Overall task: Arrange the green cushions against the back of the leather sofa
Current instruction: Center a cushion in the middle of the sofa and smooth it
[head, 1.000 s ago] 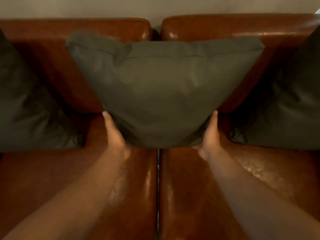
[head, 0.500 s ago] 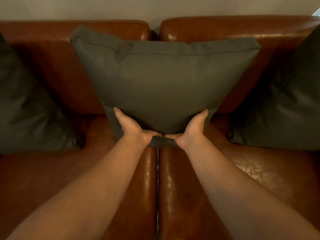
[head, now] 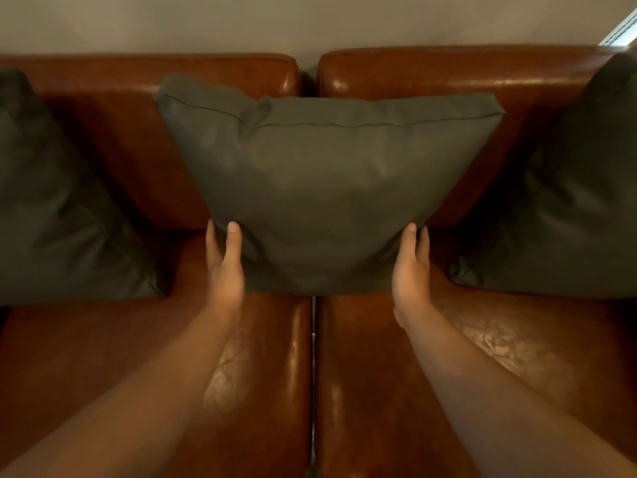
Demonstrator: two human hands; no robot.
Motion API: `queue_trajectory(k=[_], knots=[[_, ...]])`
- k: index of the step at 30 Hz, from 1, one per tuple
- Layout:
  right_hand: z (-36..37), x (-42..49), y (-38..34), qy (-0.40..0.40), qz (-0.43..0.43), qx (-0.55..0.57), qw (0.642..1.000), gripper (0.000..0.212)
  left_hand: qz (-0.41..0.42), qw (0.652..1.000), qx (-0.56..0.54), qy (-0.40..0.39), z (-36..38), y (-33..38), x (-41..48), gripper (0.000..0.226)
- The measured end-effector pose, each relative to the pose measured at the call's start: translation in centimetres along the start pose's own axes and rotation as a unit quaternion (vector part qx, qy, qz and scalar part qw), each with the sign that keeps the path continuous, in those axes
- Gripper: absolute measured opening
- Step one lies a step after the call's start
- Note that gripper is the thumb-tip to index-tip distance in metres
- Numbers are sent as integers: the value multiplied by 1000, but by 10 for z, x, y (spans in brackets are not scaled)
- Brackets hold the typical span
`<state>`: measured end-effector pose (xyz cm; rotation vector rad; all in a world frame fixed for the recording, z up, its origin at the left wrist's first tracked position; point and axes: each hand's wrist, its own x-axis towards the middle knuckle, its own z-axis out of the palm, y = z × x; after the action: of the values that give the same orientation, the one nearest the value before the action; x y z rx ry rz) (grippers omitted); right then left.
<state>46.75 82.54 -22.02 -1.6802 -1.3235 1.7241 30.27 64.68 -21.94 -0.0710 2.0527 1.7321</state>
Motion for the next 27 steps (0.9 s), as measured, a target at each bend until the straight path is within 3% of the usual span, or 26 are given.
queue_trajectory(k=[2, 5, 8, 16, 23, 27], knots=[[-3, 4, 1, -12, -55, -29, 998, 69, 29, 998, 26, -41, -4, 6, 11, 88], [4, 4, -6, -23, -66, -19, 997, 73, 14, 998, 26, -52, 0, 13, 18, 82], [9, 3, -14, -18, -70, -9, 997, 77, 1, 999, -9, -44, 6, 17, 14, 78], [-1, 5, -9, -56, -25, -13, 998, 77, -32, 998, -7, -62, 5, 13, 8, 95], [-4, -10, 2, -47, -21, -21, 998, 73, -10, 998, 32, -46, 6, -5, -22, 67], [-3, -26, 11, -62, -55, -64, 994, 79, -14, 995, 56, -85, 2, -9, -42, 80]])
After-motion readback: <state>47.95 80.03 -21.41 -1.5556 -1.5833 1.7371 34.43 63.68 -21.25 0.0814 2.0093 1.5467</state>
